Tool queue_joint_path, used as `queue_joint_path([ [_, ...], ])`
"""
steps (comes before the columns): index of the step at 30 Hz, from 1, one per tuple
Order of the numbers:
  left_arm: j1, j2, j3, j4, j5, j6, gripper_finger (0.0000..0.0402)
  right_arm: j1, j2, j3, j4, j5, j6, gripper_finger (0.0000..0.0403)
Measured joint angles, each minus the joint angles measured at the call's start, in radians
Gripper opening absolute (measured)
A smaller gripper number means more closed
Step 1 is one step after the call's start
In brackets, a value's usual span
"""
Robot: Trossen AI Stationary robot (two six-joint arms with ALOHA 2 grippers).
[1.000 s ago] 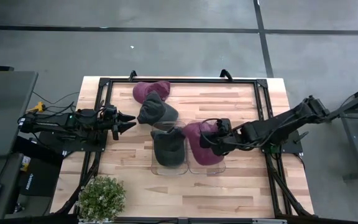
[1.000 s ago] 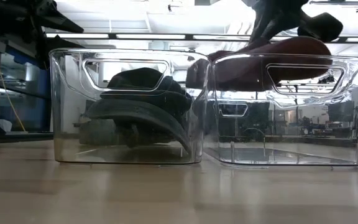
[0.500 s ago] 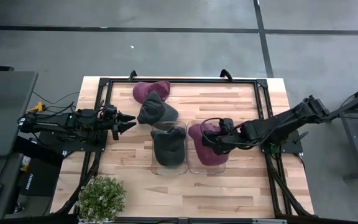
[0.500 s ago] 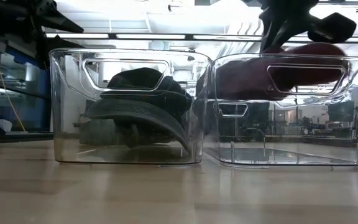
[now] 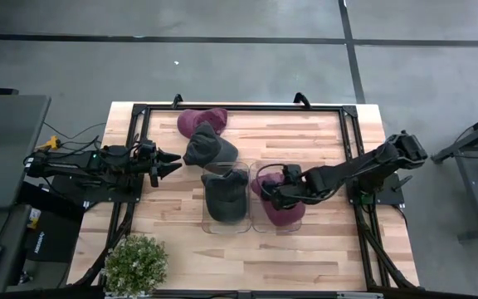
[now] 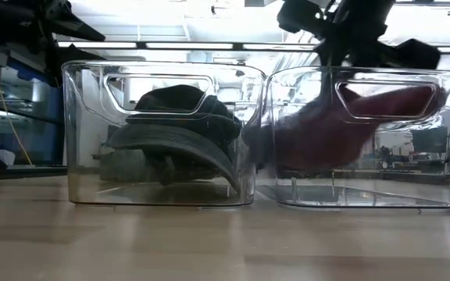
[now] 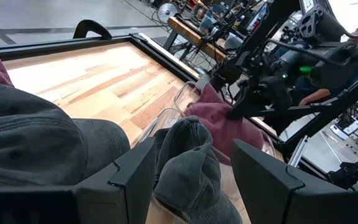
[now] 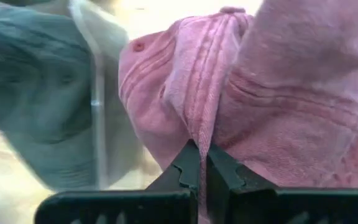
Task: Pick & Place hat
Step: Put the right red cap into the right transparent bin
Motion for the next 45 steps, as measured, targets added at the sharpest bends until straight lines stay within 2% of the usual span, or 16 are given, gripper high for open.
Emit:
queue_joint_path([
  [6,0.000,0.000,0.000,0.000,0.000,0.000,0.0198,-0.004,0.006,0.000,0.069,0.047,-0.023,0.0000],
  [13,0.000,0.000,0.000,0.000,0.000,0.000,0.0198,-0.031,0.009,0.000,0.148,0.038,-0.075,0.0000],
  [21,0.000,0.000,0.000,0.000,0.000,0.000,0.0198,-0.040,0.031,0.000,0.151,0.027,-0.077,0.0000],
  [28,0.000,0.000,0.000,0.000,0.000,0.000,0.0198,-0.037,0.076,0.000,0.116,-0.043,-0.025,0.0000],
  [39,0.000,0.000,0.000,0.000,0.000,0.000,0.0198,-0.038,0.079,0.000,0.032,-0.135,-0.009,0.0000],
  [45,0.000,0.000,0.000,0.000,0.000,0.000,0.0198,-0.042,0.079,-0.068,0.052,-0.187,0.006,0.0000],
])
